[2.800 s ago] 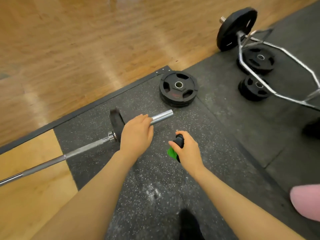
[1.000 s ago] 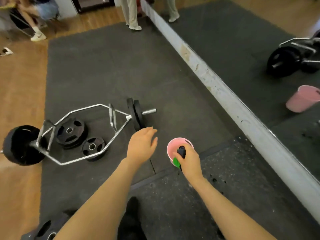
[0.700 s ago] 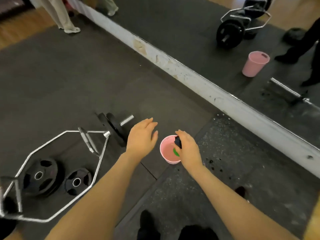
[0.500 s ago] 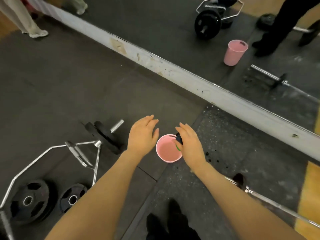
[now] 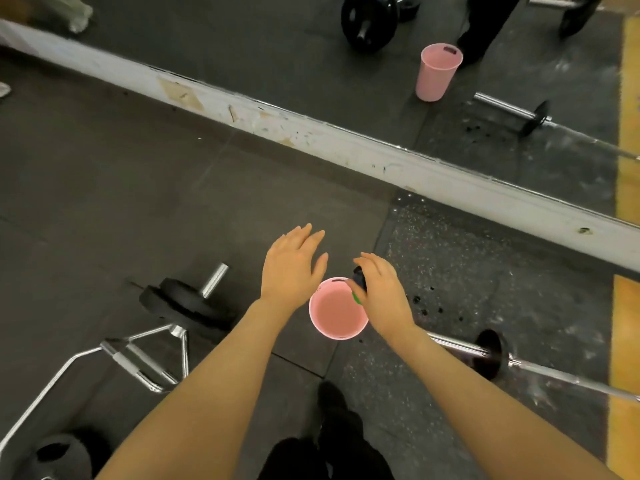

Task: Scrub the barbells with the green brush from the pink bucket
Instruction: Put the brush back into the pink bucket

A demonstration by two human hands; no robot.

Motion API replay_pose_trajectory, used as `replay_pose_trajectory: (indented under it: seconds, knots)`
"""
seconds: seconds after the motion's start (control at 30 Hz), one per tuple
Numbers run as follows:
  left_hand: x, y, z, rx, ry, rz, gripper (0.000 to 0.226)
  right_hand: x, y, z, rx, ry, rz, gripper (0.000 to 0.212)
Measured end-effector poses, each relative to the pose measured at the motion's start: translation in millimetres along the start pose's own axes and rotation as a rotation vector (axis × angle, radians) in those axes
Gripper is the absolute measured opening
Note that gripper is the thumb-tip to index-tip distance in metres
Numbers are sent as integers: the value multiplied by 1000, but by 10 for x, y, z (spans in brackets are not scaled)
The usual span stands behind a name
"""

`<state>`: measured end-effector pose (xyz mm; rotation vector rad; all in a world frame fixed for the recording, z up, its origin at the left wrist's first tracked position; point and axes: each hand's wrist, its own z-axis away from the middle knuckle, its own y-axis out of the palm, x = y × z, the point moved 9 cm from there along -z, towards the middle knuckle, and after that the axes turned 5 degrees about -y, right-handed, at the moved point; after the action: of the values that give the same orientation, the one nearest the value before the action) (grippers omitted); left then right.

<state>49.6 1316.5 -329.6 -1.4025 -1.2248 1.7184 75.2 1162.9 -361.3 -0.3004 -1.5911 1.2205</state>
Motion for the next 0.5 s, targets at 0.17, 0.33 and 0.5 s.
replay_pose_trajectory:
  seconds: [0.17,0.33,0.5]
  knots:
    - [173,233,-209,59,35,10,48,-164,204,-134,-9,83,-21,41]
    - [373,538,-353,153,85,0,48,-294,487,-205,-18,181,-29,39]
    - [528,909,-515,244,194,-23,45,-487,797,-210,-73,274,-35,36]
